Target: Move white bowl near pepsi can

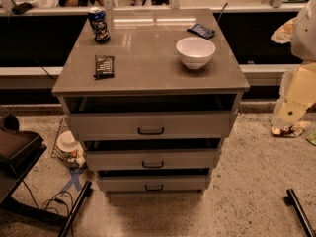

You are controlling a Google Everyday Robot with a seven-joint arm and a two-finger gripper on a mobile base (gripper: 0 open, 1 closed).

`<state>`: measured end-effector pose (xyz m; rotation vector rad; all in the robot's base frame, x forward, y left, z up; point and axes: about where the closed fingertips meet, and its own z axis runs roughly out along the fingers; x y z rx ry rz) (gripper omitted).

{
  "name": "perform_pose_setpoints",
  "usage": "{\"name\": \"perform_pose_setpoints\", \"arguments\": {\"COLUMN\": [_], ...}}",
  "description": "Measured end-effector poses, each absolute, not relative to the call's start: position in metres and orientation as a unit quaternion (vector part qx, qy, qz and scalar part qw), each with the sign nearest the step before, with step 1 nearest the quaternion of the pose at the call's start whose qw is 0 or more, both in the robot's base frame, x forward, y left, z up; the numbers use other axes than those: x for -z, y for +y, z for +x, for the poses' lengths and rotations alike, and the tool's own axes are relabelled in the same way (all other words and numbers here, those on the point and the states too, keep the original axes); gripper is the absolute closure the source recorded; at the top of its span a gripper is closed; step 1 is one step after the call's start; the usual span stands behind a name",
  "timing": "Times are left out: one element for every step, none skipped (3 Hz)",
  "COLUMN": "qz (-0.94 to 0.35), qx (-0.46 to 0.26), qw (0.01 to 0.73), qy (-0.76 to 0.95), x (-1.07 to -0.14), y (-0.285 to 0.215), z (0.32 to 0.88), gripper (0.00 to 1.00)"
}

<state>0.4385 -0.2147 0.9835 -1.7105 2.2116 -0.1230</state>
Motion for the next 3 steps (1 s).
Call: {"name": "perform_pose_setpoints", "arguments": {"qz": [-0.602,-0.627,-0.668], "qx": [0.043,0.052,0.062], "qw": [0.171,0.192,0.206], "qy": [0.779,0.753,0.712], "x": [-0.984,-0.995,-1.007], "y": [-0.215,-0.206,-0.193], "z": [0.438,0.46,0.501], "gripper": [0.0,0.0,0.0]}}
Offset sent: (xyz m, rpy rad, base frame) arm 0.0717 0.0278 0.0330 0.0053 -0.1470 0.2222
